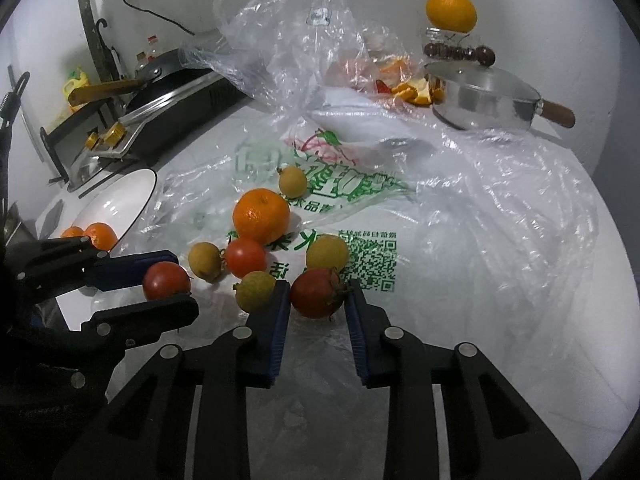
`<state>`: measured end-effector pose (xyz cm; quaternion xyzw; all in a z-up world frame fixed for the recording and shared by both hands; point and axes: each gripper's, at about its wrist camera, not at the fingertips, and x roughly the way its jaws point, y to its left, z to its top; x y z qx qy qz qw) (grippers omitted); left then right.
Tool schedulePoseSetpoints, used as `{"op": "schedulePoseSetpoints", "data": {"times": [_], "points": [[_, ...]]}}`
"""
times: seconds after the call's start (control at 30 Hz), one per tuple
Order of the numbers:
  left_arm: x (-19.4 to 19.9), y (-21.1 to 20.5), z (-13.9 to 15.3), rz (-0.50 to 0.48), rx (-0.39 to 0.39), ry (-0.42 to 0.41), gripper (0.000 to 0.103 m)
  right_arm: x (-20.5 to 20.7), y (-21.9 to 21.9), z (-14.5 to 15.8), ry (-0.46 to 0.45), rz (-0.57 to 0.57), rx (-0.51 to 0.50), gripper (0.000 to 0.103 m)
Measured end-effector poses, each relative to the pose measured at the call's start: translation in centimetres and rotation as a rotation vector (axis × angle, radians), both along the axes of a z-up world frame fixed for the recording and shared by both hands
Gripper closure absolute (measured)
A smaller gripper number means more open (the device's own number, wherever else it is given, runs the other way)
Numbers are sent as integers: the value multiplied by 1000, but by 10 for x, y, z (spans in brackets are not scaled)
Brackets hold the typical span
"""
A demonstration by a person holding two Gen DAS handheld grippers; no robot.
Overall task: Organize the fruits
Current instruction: 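Grasp a red cherry tomato with the right tool while the left tool grasps another, then carry both cherry tomatoes over the white plate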
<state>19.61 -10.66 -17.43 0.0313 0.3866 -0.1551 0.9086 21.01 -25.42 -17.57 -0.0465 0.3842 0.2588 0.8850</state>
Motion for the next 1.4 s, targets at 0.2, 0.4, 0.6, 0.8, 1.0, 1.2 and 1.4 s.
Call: {"op": "schedulePoseSetpoints", "data": {"times": [0.2,0.4,0.6,0.8,1.0,1.2,1.4], "points": [[-6,5,6,9,-7,-17,71,-8,2,12,-30,1,-4,73],[-14,14,13,23,-21,-39,71,-21,11,23,-66,15,-22,73],[-22,24,19,35,-33,-62,71,-32,21,35,-97,29,-28,73],[-29,37,24,51,-42,-78,71,-42,34,41,-115,45,-36,73],[-35,54,27,78,-48,-93,71,-47,50,45,-126,62,-44,73],[-42,72,28,109,-51,-99,71,-50,68,48,-133,84,-51,73],[-46,91,27,143,-63,-106,71,-53,85,48,-135,108,-63,73]]}}
